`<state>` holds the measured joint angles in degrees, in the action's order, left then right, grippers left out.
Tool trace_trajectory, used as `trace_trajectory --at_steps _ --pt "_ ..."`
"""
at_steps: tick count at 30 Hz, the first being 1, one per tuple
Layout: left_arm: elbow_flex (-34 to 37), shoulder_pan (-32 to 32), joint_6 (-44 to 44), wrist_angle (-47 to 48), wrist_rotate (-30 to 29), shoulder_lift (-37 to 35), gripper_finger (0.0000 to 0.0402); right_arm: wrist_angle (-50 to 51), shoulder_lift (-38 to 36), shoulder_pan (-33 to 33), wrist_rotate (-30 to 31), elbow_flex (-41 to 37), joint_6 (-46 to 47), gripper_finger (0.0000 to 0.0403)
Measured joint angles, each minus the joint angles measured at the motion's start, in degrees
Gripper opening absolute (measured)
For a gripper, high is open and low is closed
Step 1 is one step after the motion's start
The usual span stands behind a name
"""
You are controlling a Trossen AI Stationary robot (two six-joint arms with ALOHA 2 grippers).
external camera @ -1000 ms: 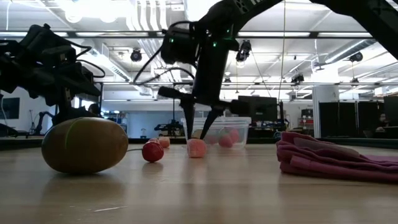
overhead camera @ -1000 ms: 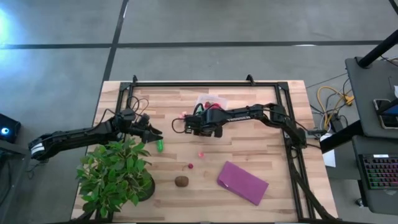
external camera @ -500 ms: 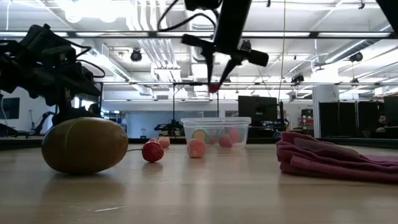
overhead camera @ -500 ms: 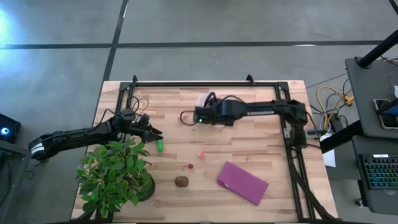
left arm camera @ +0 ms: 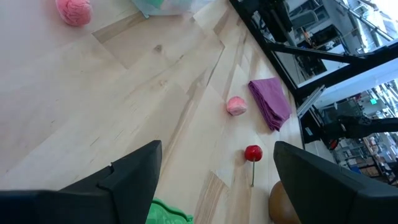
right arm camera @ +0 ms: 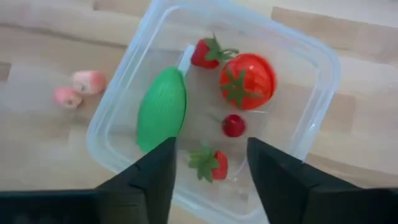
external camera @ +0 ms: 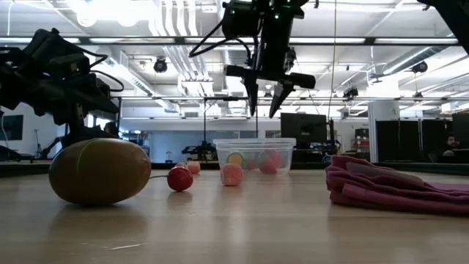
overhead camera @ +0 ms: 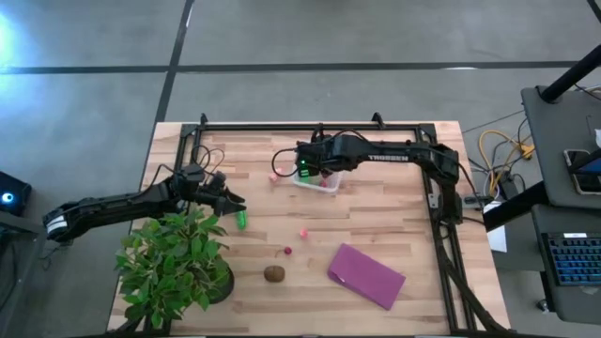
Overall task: Pick and placing Produce into tupperware
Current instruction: Put the bottom peach in the transparent bin
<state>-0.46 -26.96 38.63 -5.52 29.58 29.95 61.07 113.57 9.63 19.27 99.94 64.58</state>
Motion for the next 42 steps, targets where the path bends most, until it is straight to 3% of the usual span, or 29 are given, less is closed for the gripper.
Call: trace_trajectory --at_steps 3,7,10,13,17,19,22,24,28,42 --pt "0.00 -0.01 0.00 0.00 0.00 0.02 0.0295 -1.25 -0.24 -2.07 -2.64 0.00 -4.91 0.0220" --pt "0.00 -0.01 0.00 0.00 -0.01 0.02 0.0295 -5.13 -0.92 -7.91 -8.26 0.03 -25.45 0.0231" --pt "-0.01 -0.02 0.00 -0.02 0.00 0.02 0.0295 -3.87 -0.93 -13.14 -7.71 -0.64 -33.06 0.0231" --pt "-0.01 -0.02 0.00 0.00 0.00 0.00 0.0295 0.49 -0.23 -17.19 -2.01 -2.23 -33.26 0.0229" --pt "0.00 0.00 0.00 0.00 -0.01 0.00 0.0295 -0.71 0.16 -20.68 -1.01 -4.56 -24.39 0.0223" --pt "0.01 -0.02 0.00 -0.02 -0.01 0.02 0.0295 -5.49 0.16 -22.82 -1.51 -5.51 -29.98 0.0219" --pt "-0.01 -0.02 0.00 0.00 -0.02 0.02 0.0295 -14.60 0.16 -25.07 -7.94 -7.17 -42.35 0.0213" --pt "-0.01 0.00 0.00 0.00 0.00 0.00 0.0295 -17.88 0.51 -25.63 -12.12 -7.93 -49.13 0.0208" --pt "0.00 -0.02 0.00 0.00 -0.01 0.02 0.0295 -17.63 1.87 -25.62 -12.61 -8.11 -56.87 0.0199" --pt "0.01 -0.01 0.00 0.00 0.00 0.02 0.0295 -20.24 6.10 -22.04 -12.23 -8.17 -60.38 0.0191"
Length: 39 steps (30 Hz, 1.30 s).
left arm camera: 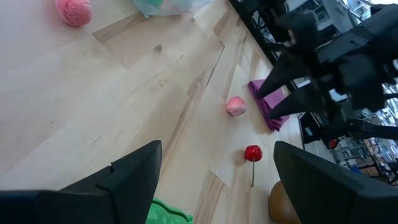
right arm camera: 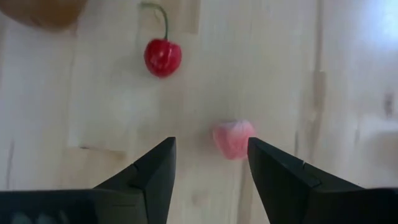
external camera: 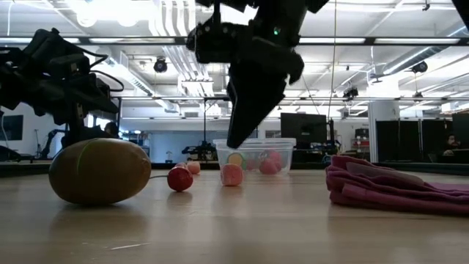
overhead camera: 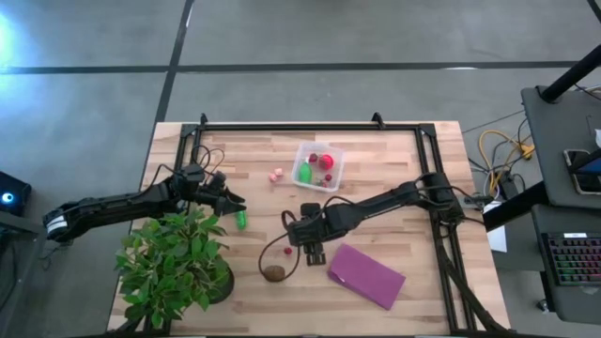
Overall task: Pick and placing Produce into tupperware
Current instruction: Put the bottom peach in the transparent bin
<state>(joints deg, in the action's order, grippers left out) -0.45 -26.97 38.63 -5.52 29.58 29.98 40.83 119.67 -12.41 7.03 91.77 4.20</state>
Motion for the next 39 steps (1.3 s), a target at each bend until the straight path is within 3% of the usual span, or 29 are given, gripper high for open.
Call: trace_trajectory --at_steps 28,39 --pt "0.00 -0.01 0.00 0.00 0.00 0.00 0.0295 -2.57 4.20 1.12 3.49 -0.17 -0.80 0.0190" --pt "-0.02 -0.01 0.00 -0.01 0.00 0.00 0.0295 -2.50 4.20 1.18 3.53 -0.17 -0.14 0.0138"
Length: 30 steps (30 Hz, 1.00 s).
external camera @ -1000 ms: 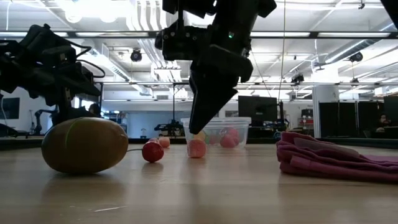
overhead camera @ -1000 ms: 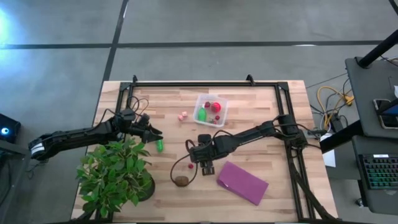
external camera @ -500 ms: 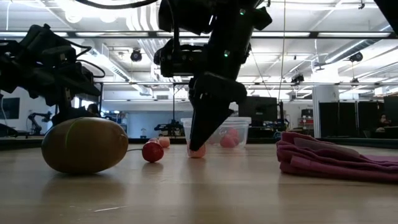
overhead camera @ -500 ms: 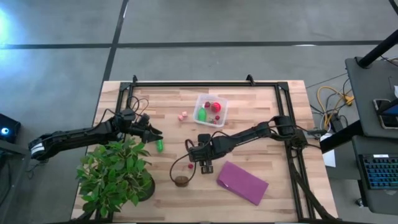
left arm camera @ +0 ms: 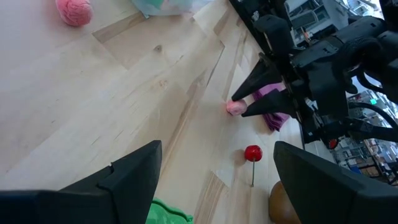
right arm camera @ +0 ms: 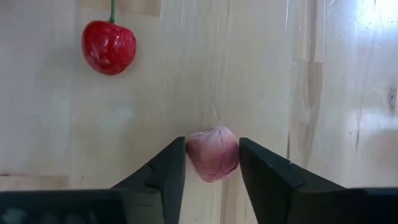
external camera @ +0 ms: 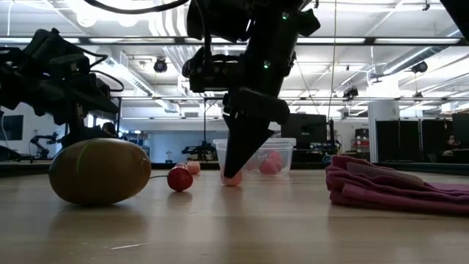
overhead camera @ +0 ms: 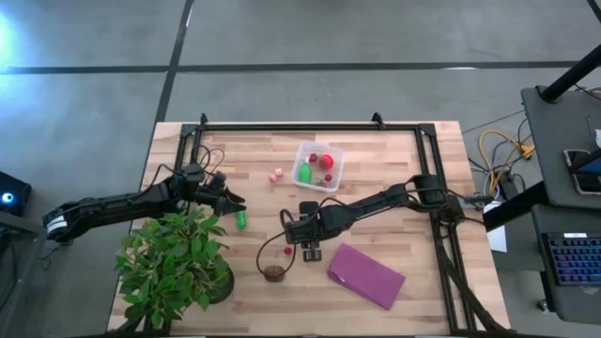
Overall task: Pick and placing Produce into tupperware
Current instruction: Put the bottom peach in the transparent bin
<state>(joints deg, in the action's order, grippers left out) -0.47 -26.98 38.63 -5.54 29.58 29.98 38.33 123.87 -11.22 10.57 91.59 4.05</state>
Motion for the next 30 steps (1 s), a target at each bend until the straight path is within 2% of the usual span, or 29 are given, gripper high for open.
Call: trace_trajectory --at_steps 8,16,18,22,25,30 --pt "0.01 0.00 0.00 0.02 -0.01 0.00 0.0295 0.03 0.00 0.00 0.00 0.00 3.20 0.0106" --pt "0.00 0.00 0.00 0.02 -0.02 0.00 0.0295 0.28 -2.29 0.00 0.03 0.00 7.07 0.0102" --pt "0.01 0.00 0.00 0.01 -0.01 0.00 0.0295 1.15 -4.09 0.11 2.27 0.52 7.98 0.0102" --pt "0.00 0.01 0.00 0.00 -0.02 0.00 0.0295 3.61 -9.23 0.98 10.96 2.45 9.52 0.0100" --pt "0.00 0.00 0.00 0.01 0.00 0.00 0.0295 5.97 -12.77 4.07 13.64 3.08 11.48 0.0103" --pt "0.02 0.00 0.00 0.02 0.00 -0.02 0.0295 14.38 -14.32 14.32 13.56 2.54 19.22 0.0115"
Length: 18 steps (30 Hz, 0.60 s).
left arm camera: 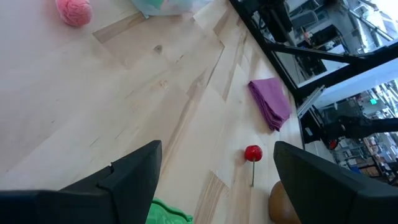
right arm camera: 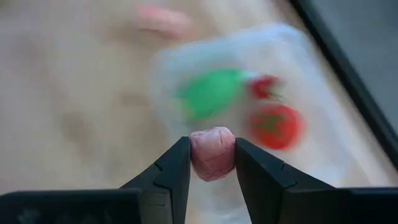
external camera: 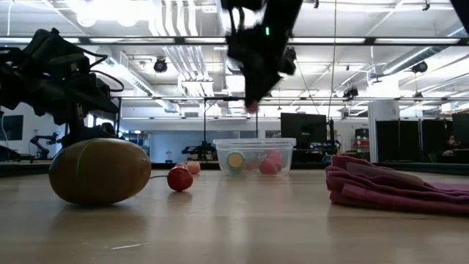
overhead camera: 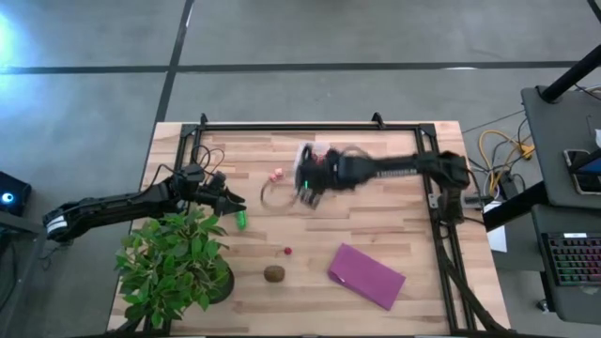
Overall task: Pick and placing Produce into tupperware
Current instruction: Put the bottom peach in the transparent bin, then put the red cherry in the transparent bin
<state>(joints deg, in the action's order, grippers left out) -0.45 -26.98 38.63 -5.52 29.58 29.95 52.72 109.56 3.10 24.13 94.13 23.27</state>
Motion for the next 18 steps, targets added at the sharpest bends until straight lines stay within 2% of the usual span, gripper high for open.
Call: trace_trajectory --at_steps 3,9,18 --pt "-0.01 0.00 0.00 0.00 -0.01 0.02 0.0295 -0.65 0.23 5.50 -1.93 -0.18 -1.82 0.0120" --pt "-0.02 0.00 0.00 0.00 -0.01 0.02 0.0295 -0.89 3.63 10.81 -13.64 -0.33 -4.79 0.0128" --pt "0.00 0.00 0.00 0.00 -0.01 0.02 0.0295 -1.48 4.14 6.70 -12.84 -0.40 -9.84 0.0213"
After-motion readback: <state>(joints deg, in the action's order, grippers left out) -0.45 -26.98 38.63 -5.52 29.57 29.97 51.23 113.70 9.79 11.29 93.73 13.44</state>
